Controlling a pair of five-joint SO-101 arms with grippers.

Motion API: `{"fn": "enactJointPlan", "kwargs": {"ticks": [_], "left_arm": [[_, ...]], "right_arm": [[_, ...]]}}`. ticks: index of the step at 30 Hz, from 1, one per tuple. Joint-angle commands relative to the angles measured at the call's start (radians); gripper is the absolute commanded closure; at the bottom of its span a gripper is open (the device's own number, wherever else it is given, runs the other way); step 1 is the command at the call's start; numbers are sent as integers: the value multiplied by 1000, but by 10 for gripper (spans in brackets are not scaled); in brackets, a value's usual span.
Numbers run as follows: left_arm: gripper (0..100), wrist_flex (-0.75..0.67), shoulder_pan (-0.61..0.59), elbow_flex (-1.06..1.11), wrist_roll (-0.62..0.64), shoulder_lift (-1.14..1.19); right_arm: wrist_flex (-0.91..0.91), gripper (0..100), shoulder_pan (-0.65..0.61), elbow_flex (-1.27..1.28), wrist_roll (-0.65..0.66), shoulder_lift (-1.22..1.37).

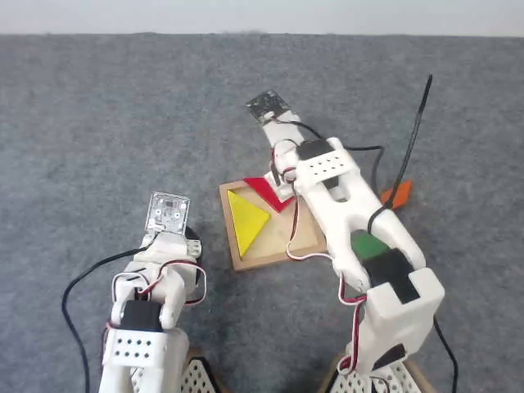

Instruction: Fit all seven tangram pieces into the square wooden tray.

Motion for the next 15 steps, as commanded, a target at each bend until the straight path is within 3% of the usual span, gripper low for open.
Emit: {"fn": "enactJointPlan", "kwargs": {"ticks": [1, 15], "left_arm": [[985, 5, -5, -8, 6, -14], [985, 5, -5, -8, 6, -14]], "right_arm": [[-8, 742, 7, -51, 14, -16], [-51, 739, -44, -54, 6, 87]]}}
